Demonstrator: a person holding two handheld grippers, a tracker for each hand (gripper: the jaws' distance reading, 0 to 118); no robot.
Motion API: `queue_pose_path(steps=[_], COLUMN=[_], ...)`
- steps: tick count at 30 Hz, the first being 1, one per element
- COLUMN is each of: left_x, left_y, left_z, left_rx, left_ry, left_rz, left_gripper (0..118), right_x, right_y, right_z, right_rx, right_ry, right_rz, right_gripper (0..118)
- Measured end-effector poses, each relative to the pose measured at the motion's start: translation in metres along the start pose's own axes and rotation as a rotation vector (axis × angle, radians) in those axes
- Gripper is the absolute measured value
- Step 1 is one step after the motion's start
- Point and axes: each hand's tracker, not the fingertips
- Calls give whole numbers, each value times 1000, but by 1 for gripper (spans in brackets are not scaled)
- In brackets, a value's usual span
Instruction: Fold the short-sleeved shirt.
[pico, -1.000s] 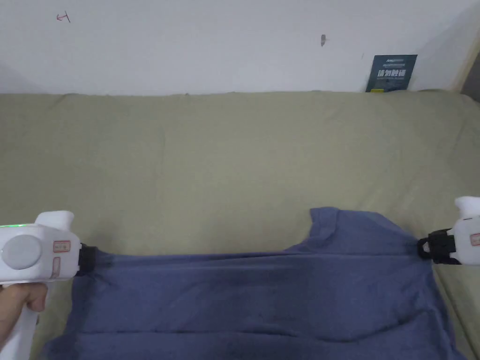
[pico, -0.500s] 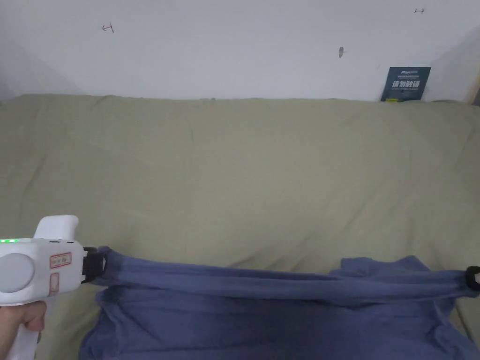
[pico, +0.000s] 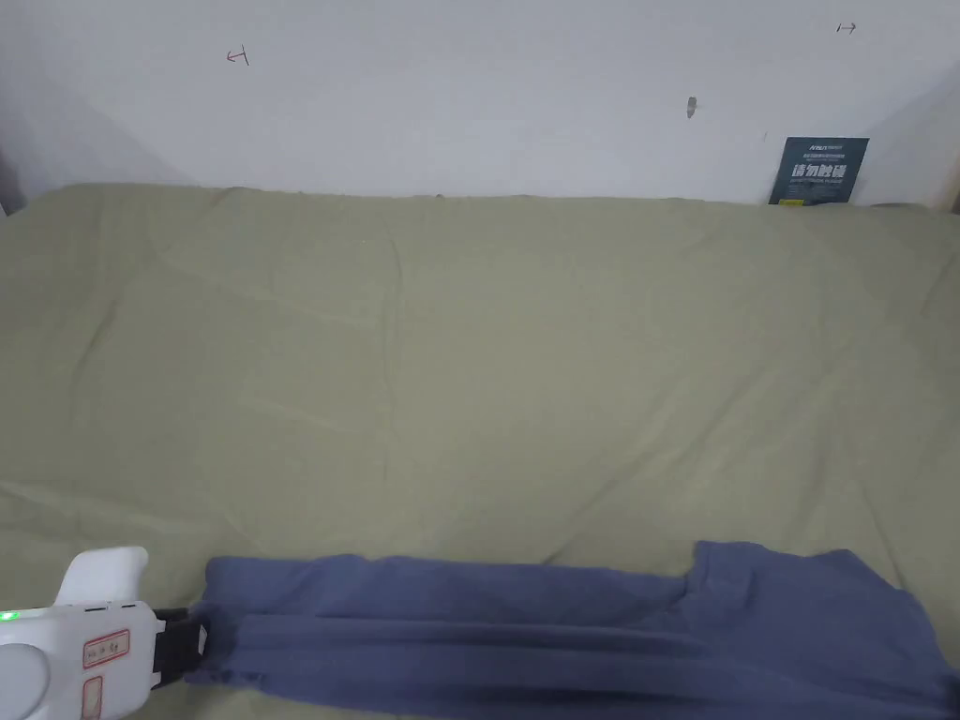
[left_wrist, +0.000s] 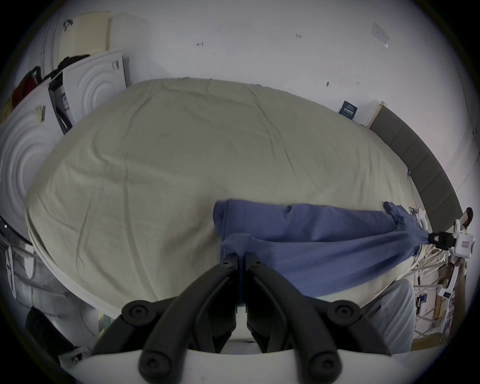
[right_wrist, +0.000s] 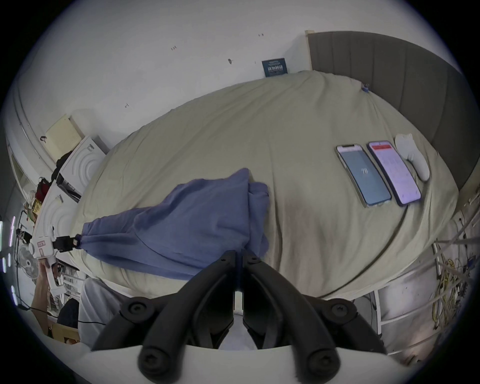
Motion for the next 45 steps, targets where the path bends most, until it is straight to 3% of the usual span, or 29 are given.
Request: queue_pose_path(steps=[5,6,7,8,9,11,14,16,17,18,19,20,21,22,23,24,25,28,35,36,37,38,39,41,42,45], left_x=[-3,-2,-1,-1,-1,-3,9,8,6,-5,-11,-16,-20,-22,-26,-29,-34,-66,-84,-86,-89,-92,-91,-94,-99,-98], left_y=[-4,-3,-3,-2,-2,1,-6,-4,-3,3,5,7,9,11,14,18,20,25,35,36,39,41,44,45,47,55], left_z=[-8,-8,-7,-9,-14,9,14,26,31,39,45,47,46,46,44,41,38,23,-12,-19,-27,-32,-37,-45,-45,-54], left_rx=[-26,-21,-22,-37,-101,-54,-60,-29,-3,18,32,16,1,50,43,32,41,28,-38,-48,-80,-97,-111,-195,-136,-178], left_ry=[-3,-4,-6,12,44,70,71,31,25,5,-34,-75,-95,-122,-104,-91,-95,-251,-371,-405,-465,-506,-516,-530,-596,-606], left_rz=[1,-9,-14,-24,-41,-101,-51,-5,24,48,73,88,111,138,127,119,129,246,283,290,296,298,306,245,251,276], left_gripper=[6,26,90,118,113,112,112,107,94,64,0,0,0,0,0,0,0,0,0,0,16,75,118,115,115,115], right_x=[1,1,-1,-2,-4,-10,-26,-39,-48,-58,-69,-78,-90,-104,-115,-130,-139,-162,-204,-205,-209,-211,-212,-221,-222,-224], right_y=[-7,-8,-8,-7,-6,-5,6,-1,-1,-2,-2,-2,-2,-3,-5,-4,-5,-12,-36,-40,-43,-46,-49,-55,-55,-56], right_z=[-8,-8,-9,-7,-8,-2,6,14,17,21,24,24,27,29,29,30,33,42,51,47,45,44,42,41,39,35], right_rx=[-40,-37,-34,-38,-56,-6,-29,-16,-9,19,55,58,73,108,120,151,154,206,359,363,371,380,401,444,437,418], right_ry=[-17,-17,-25,-87,-129,-120,-126,-118,-116,-105,-84,-79,-79,-93,-145,-157,-100,-66,-107,-104,-127,-135,-145,-180,-176,-164], right_rz=[3,5,4,8,27,55,59,76,92,116,127,132,156,204,232,243,246,227,297,298,308,314,319,320,317,278], right_gripper=[7,16,59,100,118,117,117,114,106,90,50,25,12,12,0,0,0,0,0,0,0,0,0,0,0,0])
